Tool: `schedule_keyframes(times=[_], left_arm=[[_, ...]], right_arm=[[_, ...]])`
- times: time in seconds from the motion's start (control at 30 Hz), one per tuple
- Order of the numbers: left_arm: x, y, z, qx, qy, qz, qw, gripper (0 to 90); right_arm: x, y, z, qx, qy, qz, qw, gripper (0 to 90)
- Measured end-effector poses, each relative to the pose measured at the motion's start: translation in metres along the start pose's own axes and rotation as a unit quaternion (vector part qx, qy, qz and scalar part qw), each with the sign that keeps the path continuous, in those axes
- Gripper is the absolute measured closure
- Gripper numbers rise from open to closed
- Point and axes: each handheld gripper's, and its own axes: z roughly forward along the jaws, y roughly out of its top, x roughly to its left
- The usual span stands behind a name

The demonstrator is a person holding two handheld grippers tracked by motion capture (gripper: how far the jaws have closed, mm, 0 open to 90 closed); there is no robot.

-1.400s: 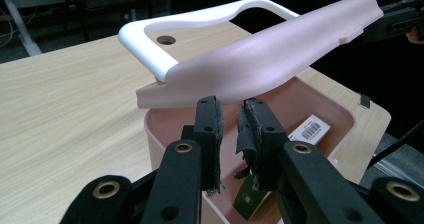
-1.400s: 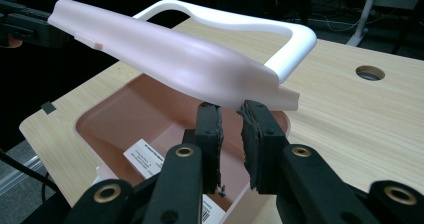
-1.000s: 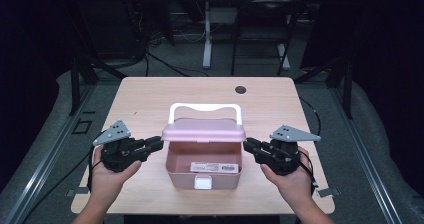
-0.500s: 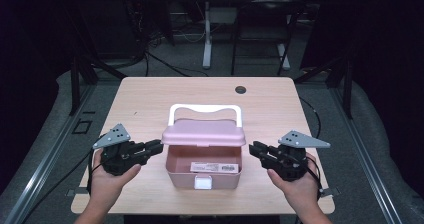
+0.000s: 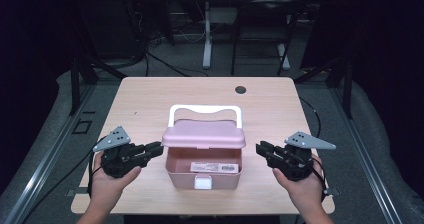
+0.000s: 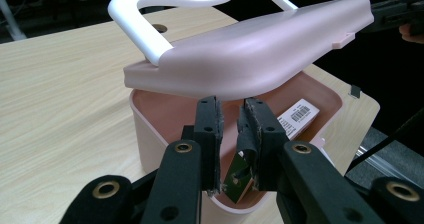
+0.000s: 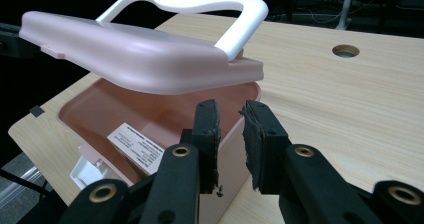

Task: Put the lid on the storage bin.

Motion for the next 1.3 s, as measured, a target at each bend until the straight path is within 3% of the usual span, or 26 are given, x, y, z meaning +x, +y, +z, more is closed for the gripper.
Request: schedule_keyframes(times=[0.4,1.3], left_arm=[[-0.002,-0.007,0.0,-0.005,0.002,0.004,1.0,77.7],[-0.003,-0.031,0.002,-0.013,-0.007,-0.001,0.9999,78.6]], right_arm=[[-0.009,-0.009,0.003,-0.005,-0.01,0.018,0.9998,75.2],[-0.022,-0.051,0.007,-0.004,-0.054,0.018,0.9984,74.5]])
